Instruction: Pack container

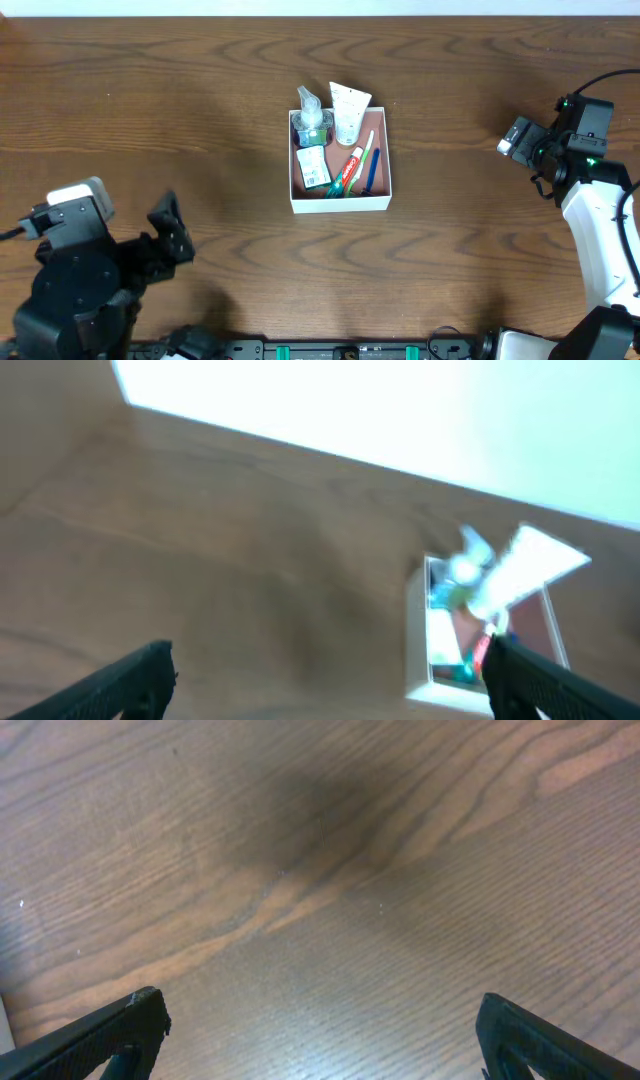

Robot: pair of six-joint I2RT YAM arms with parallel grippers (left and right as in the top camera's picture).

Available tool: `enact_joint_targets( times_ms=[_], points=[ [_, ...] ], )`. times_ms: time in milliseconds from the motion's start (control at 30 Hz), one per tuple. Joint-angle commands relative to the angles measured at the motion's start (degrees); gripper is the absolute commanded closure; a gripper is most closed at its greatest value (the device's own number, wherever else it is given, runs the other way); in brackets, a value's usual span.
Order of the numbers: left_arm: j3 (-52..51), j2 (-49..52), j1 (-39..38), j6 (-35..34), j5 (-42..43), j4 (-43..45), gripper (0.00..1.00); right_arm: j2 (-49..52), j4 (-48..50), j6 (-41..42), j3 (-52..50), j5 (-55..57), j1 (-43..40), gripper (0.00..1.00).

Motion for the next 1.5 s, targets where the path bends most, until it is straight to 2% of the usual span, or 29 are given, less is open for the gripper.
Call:
enact_joint_targets(
  times_ms=[0, 233, 333, 533, 833, 1100, 1467],
  points=[
    [-11.65, -5.97, 6.51, 6.38, 3.91, 10.38, 0.02, -0.83, -0.11, -0.48, 0.72, 0.59, -0.55, 0.01],
    [-38.32, -17.40, 14.29, 7.13, 11.41, 41.46, 0.02, -0.83, -0.11, -0.48, 0.72, 0.59, -0.55, 0.01],
    [-48.15, -21.68, 16.61, 7.10, 15.56, 52.02, 0.02, -0.83, -0.11, -0.48, 0.72, 0.59, -0.55, 0.01],
    [-60.50, -28.96, 20.09, 7.13, 18.36, 64.11, 0.02, -0.83, -0.11, -0.48, 0.72, 0.59, -0.55, 0.01],
    [-71.01, -37.70, 23.12, 7.10, 24.30, 67.91, 0.02, -0.83, -0.11, -0.48, 0.72, 0.59, -0.55, 0.01],
    [-80.30, -40.09, 23.12, 7.10, 24.22, 77.68, 0.02, -0.83, -0.11, -0.48, 0.72, 0.59, -0.55, 0.01],
    [-80.28, -40.11, 23.12, 7.34, 22.34, 63.98, 0.02, -0.83, -0.11, -0.48, 0.72, 0.59, -0.55, 0.01]
  ],
)
